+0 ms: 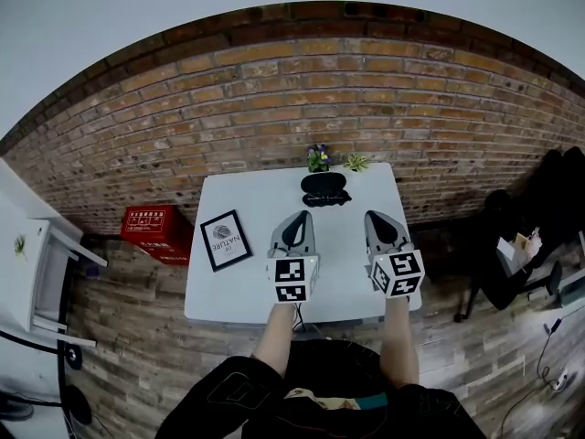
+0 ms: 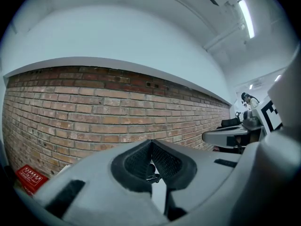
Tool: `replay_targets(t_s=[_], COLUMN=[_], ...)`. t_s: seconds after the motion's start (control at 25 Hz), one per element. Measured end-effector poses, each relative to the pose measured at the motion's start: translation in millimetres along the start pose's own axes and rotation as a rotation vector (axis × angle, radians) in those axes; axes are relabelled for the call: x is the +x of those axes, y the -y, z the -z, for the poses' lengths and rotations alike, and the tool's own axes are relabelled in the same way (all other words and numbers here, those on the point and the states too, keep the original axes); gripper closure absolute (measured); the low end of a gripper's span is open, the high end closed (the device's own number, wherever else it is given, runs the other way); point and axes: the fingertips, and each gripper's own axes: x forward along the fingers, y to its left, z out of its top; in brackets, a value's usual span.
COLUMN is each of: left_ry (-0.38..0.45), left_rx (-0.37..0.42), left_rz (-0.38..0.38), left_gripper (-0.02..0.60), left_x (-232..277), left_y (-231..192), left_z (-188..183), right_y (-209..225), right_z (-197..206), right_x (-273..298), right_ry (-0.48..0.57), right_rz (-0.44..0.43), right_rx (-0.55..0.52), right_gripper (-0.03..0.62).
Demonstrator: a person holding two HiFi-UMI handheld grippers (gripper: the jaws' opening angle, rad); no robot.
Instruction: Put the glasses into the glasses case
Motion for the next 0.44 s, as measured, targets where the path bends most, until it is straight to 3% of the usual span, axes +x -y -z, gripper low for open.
replay_targets(t_s=[0.44], left_ry=[-0.005], left_rx=[-0.007], left_rz=[-0.001], left_gripper=[0.574], left_x=[9.9], left_y=[4.1], left_z=[5.9], right_y=[14.6], right_z=[-19.5], right_x=[-10.1], right_ry=[0.049], right_rz=[0.032], right_rx=[-0.041], right_gripper=[0.589])
